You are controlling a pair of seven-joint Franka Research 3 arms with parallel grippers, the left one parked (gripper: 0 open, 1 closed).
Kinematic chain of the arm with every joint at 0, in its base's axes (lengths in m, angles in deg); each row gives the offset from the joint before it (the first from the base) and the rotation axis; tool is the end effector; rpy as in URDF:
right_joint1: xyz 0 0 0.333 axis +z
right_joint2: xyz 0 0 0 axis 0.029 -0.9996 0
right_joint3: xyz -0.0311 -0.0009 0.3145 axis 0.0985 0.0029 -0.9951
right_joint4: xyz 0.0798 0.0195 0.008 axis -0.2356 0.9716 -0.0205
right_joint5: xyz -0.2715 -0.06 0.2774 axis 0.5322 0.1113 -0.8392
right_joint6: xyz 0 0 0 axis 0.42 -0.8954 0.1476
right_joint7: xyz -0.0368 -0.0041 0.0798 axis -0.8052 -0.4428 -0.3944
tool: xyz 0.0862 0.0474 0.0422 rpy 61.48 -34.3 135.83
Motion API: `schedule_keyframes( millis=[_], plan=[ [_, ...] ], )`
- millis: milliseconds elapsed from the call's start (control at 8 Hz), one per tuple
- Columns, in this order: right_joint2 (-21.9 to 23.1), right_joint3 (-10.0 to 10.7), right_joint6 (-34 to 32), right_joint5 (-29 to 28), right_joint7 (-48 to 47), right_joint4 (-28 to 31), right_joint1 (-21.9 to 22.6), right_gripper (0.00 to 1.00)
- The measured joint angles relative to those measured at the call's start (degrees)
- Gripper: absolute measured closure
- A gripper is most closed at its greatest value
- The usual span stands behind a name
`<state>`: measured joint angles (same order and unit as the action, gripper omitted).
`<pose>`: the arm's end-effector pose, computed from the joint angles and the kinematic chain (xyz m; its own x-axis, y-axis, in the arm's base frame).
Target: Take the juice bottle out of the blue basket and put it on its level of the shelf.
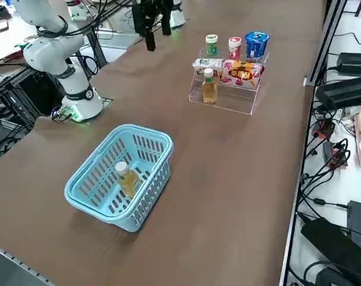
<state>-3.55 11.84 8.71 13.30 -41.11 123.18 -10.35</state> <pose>0.5350 -0.0794 0.5975 0.9915 -0.1161 -0.0595 -0.1167 -0.9931 -0.0068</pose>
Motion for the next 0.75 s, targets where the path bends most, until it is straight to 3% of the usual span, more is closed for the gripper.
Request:
schedule_keyframes(
  millis=[750],
  plan=[
    [-1.91,0.43,12.66,4.21,2.97,10.37,-14.69,0.00]
  ],
)
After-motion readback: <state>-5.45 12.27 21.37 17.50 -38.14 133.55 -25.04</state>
